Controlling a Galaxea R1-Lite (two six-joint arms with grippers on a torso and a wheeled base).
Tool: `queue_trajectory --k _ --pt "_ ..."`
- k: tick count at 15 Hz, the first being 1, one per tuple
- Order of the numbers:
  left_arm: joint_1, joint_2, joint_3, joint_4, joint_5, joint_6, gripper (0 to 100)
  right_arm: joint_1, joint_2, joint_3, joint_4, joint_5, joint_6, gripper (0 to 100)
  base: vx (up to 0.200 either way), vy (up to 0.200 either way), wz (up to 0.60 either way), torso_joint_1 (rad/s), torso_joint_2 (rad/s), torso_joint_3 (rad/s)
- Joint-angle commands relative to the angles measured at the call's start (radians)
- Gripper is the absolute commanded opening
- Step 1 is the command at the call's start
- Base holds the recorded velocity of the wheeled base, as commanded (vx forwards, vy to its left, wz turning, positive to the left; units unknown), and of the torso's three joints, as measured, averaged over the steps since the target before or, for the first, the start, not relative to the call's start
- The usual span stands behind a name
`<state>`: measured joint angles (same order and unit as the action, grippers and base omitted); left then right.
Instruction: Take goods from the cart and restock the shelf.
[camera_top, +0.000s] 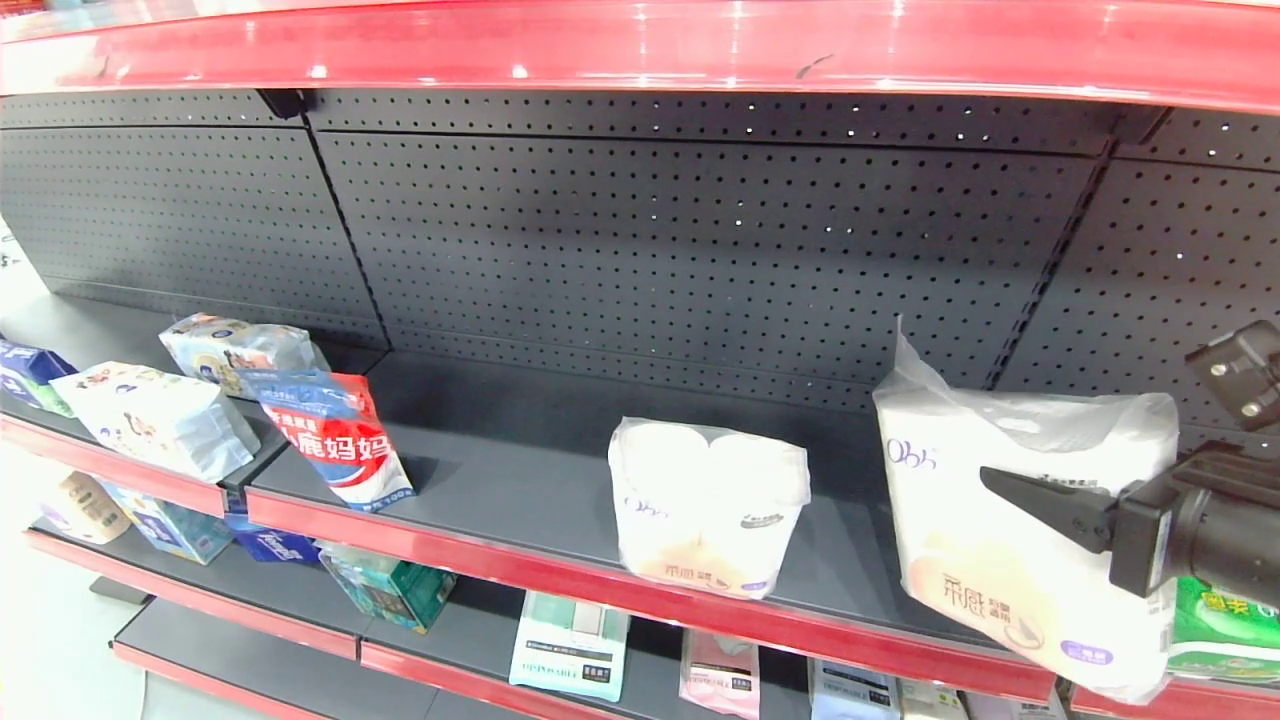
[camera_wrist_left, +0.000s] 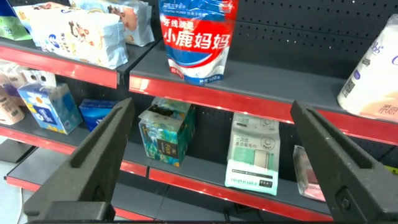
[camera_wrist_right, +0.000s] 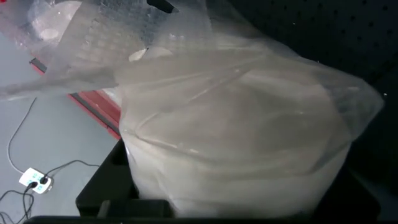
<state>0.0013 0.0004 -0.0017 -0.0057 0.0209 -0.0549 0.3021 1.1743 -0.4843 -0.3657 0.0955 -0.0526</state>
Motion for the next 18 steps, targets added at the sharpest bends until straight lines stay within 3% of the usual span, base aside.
queue_trajectory --k 1,6,18 --pt "0.000 0.000 0.000 0.000 0.001 0.000 100 -0.009 0.062 -0.002 -0.044 0.001 -0.001 0 0.000 0.000 0.00 0.000 0.00 0.000" --pt "0.000 0.000 0.000 0.000 0.001 0.000 100 -0.020 0.185 -0.010 -0.148 0.012 -0.027 0 0.000 0.000 0.00 0.000 0.00 0.000" --pt "0.000 0.000 0.000 0.000 0.001 0.000 100 -0.020 0.235 -0.027 -0.153 0.078 -0.090 0 0.000 0.000 0.00 0.000 0.00 0.000"
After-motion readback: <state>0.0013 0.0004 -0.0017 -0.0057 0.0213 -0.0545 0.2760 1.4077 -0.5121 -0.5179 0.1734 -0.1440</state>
